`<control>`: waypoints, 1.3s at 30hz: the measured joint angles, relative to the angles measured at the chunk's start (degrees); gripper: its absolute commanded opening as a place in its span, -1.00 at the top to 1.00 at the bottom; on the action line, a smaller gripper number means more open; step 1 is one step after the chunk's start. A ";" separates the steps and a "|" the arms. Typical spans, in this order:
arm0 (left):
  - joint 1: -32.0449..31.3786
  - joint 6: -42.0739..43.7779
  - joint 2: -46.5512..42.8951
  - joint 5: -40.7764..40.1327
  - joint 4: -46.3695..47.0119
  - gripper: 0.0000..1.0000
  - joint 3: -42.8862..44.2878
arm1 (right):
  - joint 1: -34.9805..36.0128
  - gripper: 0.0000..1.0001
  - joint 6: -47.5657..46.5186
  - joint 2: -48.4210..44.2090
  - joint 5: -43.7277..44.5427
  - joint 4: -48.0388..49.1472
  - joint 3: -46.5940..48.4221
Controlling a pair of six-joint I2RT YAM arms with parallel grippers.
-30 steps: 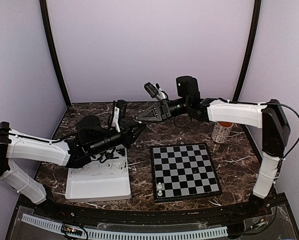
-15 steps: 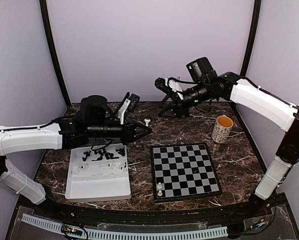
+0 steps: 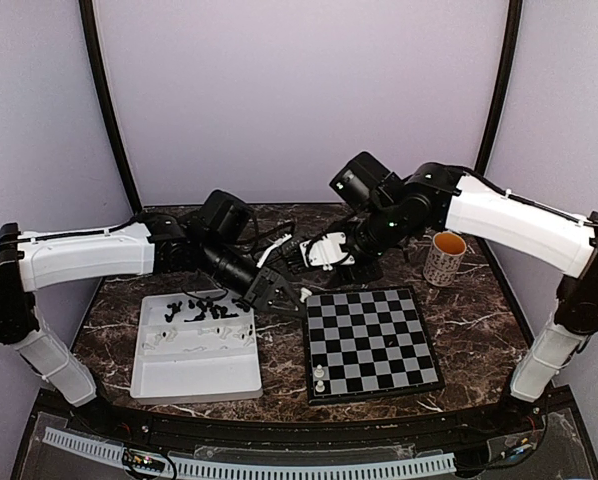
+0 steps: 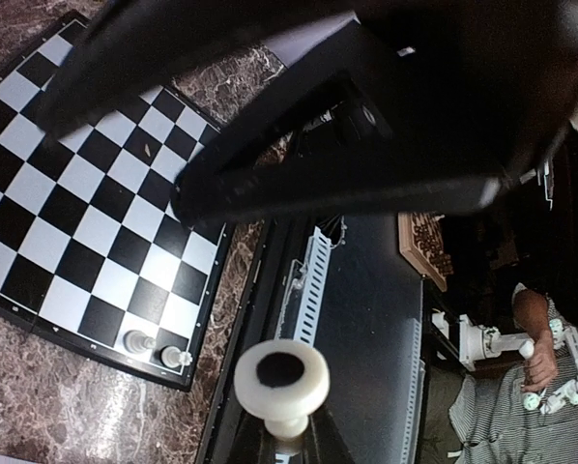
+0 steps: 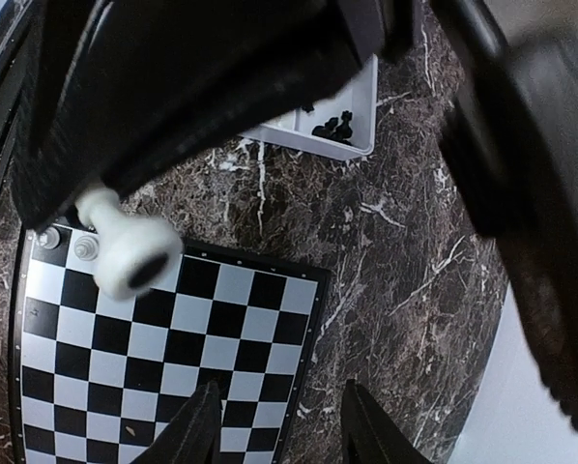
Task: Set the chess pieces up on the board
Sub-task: Pass from the left arm to the right
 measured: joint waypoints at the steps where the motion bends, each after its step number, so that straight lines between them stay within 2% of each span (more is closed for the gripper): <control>1: 0.00 -0.33 0.59 0.92 -0.48 1.00 0.33 | 1.14 0.12 -0.09 0.20 0.90 -0.28 0.35; 11: 0.00 -2.84 3.28 7.72 -1.22 1.00 0.52 | 9.40 0.13 -0.55 2.21 4.11 -4.11 2.89; 20: 0.02 -3.43 4.55 11.06 -1.07 1.00 0.52 | 11.96 0.63 -1.11 3.82 5.81 -5.25 3.34; 22: 0.24 -3.43 4.55 11.23 -1.09 0.91 0.52 | 11.98 0.73 -1.31 3.98 5.86 -5.11 3.34; 25: 0.48 -3.15 4.55 11.26 -1.20 0.55 0.52 | 11.98 0.85 -0.76 3.98 6.19 -4.33 3.34; 27: 0.85 -2.51 4.52 10.80 -1.68 0.39 0.55 | 11.87 0.89 -0.74 3.98 6.38 -4.09 3.26; 31: 1.95 -1.05 2.69 6.88 -2.38 0.29 0.24 | 9.07 0.94 1.88 3.87 1.95 -3.41 2.40; 35: 2.89 -0.31 -4.07 0.33 -0.13 0.24 -2.45 | 1.73 0.96 7.21 2.43 -7.32 -0.79 -0.20; 39: 2.93 0.96 -12.98 -8.48 5.99 0.21 -6.71 | -6.95 0.97 16.09 -0.74 -19.34 5.31 -5.33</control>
